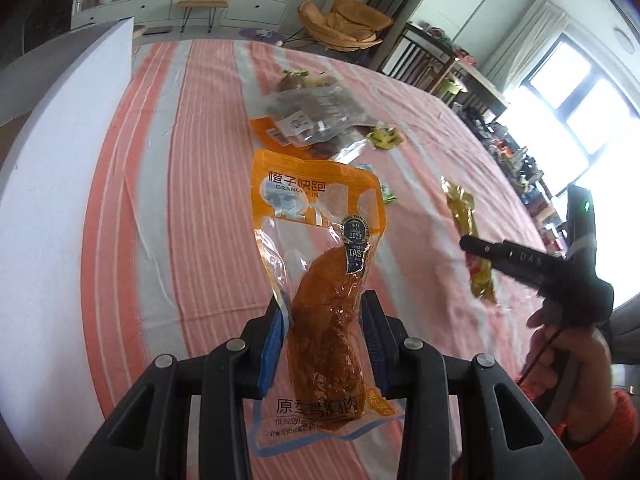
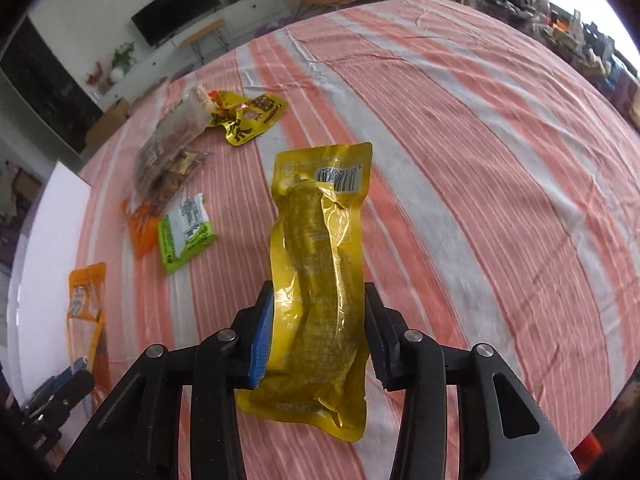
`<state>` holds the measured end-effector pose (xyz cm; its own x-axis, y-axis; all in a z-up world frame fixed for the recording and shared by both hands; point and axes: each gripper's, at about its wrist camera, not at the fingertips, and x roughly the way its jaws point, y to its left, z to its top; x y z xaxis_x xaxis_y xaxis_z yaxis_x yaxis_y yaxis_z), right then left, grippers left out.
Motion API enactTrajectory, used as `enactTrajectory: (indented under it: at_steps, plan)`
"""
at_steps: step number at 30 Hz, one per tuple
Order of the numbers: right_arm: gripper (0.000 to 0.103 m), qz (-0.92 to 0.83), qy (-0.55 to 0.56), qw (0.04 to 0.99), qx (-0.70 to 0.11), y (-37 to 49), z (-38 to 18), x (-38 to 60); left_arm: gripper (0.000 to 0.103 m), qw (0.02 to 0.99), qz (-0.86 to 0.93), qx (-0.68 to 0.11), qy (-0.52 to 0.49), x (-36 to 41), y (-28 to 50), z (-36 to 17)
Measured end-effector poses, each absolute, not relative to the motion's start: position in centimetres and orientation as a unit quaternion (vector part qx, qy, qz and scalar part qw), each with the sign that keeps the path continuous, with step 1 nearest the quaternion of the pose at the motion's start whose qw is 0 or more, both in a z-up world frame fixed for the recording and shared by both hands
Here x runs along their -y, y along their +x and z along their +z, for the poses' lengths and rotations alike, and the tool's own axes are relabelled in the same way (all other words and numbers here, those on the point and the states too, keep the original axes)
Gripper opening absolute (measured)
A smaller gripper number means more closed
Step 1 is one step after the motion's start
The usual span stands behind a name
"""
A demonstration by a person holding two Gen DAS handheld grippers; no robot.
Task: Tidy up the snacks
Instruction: 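Carry both packets into the white box and open both tools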
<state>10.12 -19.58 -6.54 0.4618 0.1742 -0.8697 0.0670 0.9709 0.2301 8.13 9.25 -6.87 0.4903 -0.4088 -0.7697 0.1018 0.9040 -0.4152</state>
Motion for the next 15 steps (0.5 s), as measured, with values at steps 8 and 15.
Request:
enactTrajectory:
  at_steps: [8, 15]
  plan:
    - [0.043, 0.061, 0.200, 0.847, -0.489, 6.2, -5.1, 21.2, 0.037, 0.855, -0.175, -0.452, -0.183, -9.3, 6.4, -2.2]
    - [0.044, 0.115, 0.212, 0.856, -0.457, 4.2, -0.9, 19.1, 0.037, 0.862, -0.177, -0.427, -0.210, -12.5, 4.7, 1.4]
